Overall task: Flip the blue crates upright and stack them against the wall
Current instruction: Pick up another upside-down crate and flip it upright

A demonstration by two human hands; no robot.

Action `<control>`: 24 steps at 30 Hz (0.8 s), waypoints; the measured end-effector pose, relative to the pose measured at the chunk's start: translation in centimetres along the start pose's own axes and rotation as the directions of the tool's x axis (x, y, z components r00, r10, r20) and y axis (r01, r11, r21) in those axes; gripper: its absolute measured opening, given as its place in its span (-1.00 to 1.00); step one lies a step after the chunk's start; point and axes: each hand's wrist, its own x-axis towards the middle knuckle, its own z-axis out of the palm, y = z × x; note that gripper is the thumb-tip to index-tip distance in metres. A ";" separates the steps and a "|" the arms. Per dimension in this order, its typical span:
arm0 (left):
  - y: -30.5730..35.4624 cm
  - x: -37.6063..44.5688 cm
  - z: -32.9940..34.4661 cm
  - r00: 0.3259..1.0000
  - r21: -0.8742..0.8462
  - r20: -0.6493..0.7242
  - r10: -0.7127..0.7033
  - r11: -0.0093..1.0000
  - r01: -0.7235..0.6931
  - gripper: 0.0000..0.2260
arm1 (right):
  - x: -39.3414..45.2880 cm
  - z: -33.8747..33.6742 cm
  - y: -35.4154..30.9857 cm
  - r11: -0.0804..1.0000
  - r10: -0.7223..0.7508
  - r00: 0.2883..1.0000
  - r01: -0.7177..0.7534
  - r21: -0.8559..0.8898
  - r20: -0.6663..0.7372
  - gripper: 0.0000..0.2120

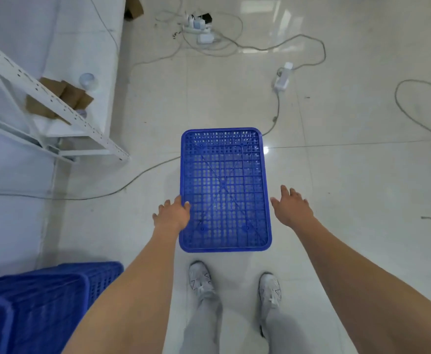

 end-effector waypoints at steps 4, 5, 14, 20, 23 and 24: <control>-1.3 9.1 1.9 1.000 -0.001 0.003 -0.001 1.000 0.001 -0.47 | 6.8 3.8 -1.1 0.999 0.039 0.999 -0.040 0.024 0.028 -0.39; -1.6 11.5 2.7 1.000 -0.006 0.000 -0.001 1.000 0.001 -0.46 | 8.7 4.9 -1.2 0.998 0.055 0.998 -0.056 0.034 0.038 -0.39; -2.0 27.9 11.8 0.990 -0.214 0.042 -0.135 0.967 0.141 -0.39 | 24.2 14.1 -1.1 0.873 0.275 0.943 -0.326 0.362 0.185 -0.33; -0.6 31.7 17.1 0.945 -0.256 0.122 -0.303 0.910 0.325 -0.22 | 29.8 18.5 -1.0 0.868 0.349 0.931 -0.365 0.337 0.109 -0.33; -0.9 32.5 18.0 0.951 -0.248 0.088 -0.297 0.918 0.310 -0.24 | 30.7 19.3 -0.6 0.806 0.360 0.927 -0.367 0.465 0.107 -0.41; -1.1 32.6 18.2 0.955 -0.228 0.090 -0.282 0.928 0.296 -0.27 | 30.9 19.4 -0.4 0.783 0.364 0.925 -0.366 0.504 0.106 -0.45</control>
